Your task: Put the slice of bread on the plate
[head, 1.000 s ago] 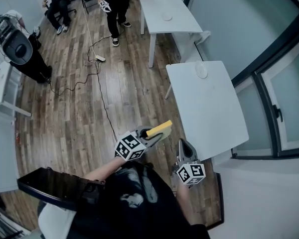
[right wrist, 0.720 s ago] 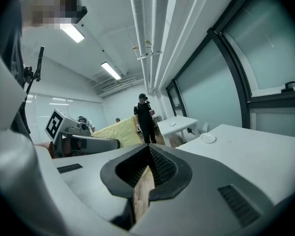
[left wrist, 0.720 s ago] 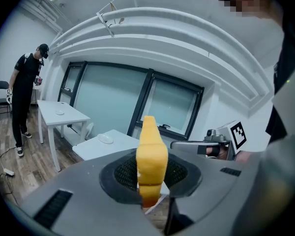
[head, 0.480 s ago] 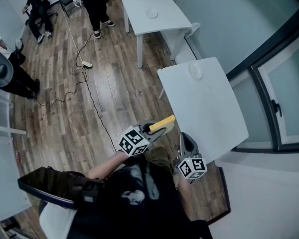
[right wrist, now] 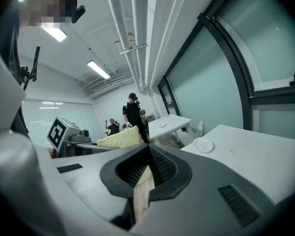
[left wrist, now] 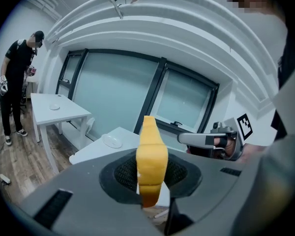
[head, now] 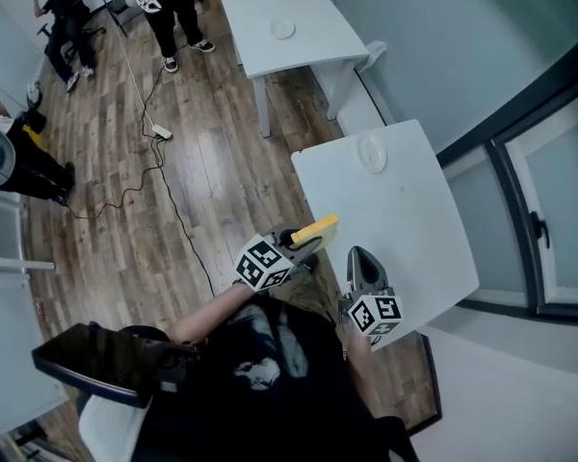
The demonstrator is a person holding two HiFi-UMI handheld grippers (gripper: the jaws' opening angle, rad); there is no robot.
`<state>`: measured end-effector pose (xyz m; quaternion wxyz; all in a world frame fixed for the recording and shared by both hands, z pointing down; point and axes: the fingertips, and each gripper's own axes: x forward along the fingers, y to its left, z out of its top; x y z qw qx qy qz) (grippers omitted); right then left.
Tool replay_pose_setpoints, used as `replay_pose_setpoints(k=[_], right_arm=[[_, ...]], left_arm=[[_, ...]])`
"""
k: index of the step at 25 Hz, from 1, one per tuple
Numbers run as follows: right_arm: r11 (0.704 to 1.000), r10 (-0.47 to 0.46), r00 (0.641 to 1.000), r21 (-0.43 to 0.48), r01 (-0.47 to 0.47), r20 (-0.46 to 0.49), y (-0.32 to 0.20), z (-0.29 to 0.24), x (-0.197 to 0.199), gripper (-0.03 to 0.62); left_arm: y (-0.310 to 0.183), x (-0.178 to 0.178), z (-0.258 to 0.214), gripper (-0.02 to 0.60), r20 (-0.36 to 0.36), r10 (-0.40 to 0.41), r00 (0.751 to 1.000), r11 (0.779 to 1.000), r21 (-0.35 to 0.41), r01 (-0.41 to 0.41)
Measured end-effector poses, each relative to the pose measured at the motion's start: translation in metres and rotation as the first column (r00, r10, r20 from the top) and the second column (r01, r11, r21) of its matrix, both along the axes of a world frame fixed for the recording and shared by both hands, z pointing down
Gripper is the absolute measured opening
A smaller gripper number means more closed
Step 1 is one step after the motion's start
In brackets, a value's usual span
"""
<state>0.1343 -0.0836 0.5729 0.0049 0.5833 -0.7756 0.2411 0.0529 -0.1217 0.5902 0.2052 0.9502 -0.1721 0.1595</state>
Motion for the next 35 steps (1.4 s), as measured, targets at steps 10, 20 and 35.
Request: replay_pose_setpoints(k=[10, 20, 35], right_arm=[[0.998, -0.026, 1.000, -0.049, 0.026, 0.008, -0.073, 0.028, 0.080, 0.008], [0.976, 0.089, 0.992, -0.207, -0.070, 0.084, -0.100, 0.080, 0.113, 0.009], [0.939, 0.174, 0.980, -0.318, -0.134, 0.101, -0.105, 0.102, 0.145, 0.009]], left_arm=[[-0.114, 0.090, 0.055, 0.089, 0.068, -0.005, 0.998, 1.000, -0.024, 0.007], [-0.239, 0.172, 0.166, 0.089, 0.363, 0.096, 0.927, 0.990, 0.058, -0.126], [-0.348, 0.261, 0.249, 0.091, 0.870, 0.006, 0.494, 0.789, 0.299, -0.537]])
